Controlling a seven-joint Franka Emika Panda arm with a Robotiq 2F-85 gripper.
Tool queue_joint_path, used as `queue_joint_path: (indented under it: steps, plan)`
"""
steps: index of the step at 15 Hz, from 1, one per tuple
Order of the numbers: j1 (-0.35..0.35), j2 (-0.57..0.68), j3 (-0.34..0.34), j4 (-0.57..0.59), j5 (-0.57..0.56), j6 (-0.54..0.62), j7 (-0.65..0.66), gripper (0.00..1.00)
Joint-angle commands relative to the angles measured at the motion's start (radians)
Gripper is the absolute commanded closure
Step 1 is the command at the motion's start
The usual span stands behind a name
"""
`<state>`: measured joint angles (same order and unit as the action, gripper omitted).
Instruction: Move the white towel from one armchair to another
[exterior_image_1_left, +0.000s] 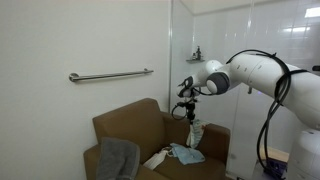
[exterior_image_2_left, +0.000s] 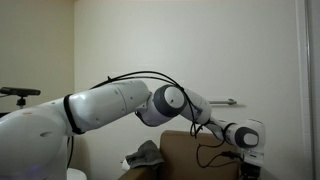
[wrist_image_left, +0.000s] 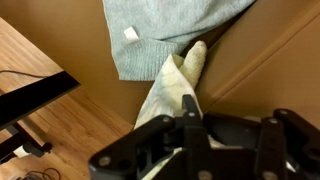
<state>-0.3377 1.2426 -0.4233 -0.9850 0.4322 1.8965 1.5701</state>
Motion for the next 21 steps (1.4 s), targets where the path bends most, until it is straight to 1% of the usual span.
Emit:
queue_joint_path:
  steps: [1,3,7,11,12,15,16,17,18,20,21]
  plan:
    - [0.046,-0.151,-0.017,-0.235,0.012,0.082,-0.076,0.96]
    - [0.061,-0.207,-0.022,-0.313,0.024,0.130,-0.097,0.96]
    - [0.098,-0.331,-0.021,-0.474,0.046,0.270,-0.135,0.96]
    - [0.131,-0.473,-0.010,-0.645,0.098,0.405,-0.160,0.97]
    - [0.084,-0.525,0.059,-0.689,0.046,0.453,-0.144,0.97]
    - [0.065,-0.640,0.104,-0.830,0.069,0.561,-0.179,0.97]
    - [0.061,-0.680,0.108,-0.878,0.063,0.578,-0.183,0.97]
    - [0.063,-0.711,0.096,-0.927,0.041,0.579,-0.176,0.98]
    - [0.058,-0.596,0.102,-0.778,0.025,0.543,-0.114,0.97]
    - [0.056,-0.655,0.100,-0.855,0.025,0.551,-0.126,0.98]
    - [0.055,-0.671,0.099,-0.875,0.026,0.551,-0.133,0.98]
